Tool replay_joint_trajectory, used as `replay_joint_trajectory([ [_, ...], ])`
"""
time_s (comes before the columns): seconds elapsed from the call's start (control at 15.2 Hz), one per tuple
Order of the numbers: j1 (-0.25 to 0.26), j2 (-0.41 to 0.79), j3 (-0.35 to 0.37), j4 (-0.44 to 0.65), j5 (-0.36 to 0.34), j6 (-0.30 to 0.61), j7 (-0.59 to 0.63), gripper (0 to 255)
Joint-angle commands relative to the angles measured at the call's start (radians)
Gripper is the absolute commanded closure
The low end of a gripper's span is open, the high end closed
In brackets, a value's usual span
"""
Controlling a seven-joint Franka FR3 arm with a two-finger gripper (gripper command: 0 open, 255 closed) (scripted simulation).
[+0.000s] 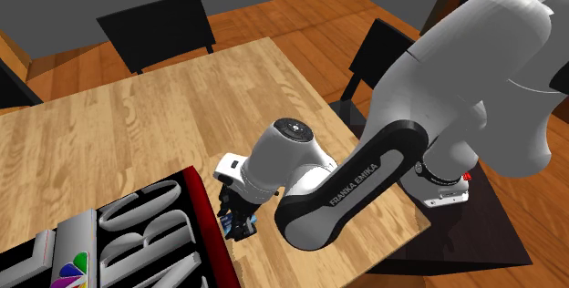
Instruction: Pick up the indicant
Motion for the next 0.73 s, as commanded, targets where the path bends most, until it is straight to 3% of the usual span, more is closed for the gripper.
replay_joint_trajectory([
  [0.0,0.0,0.0,0.0,0.0,0.0,0.0,0.0,255],
  [0.2,0.001,0.001,0.0,0.0,-0.001,0.001,0.001,255],
  [0.66,0.06,-0.076,-0.082,-0.005,-0.12,-0.074,0.121,255],
])
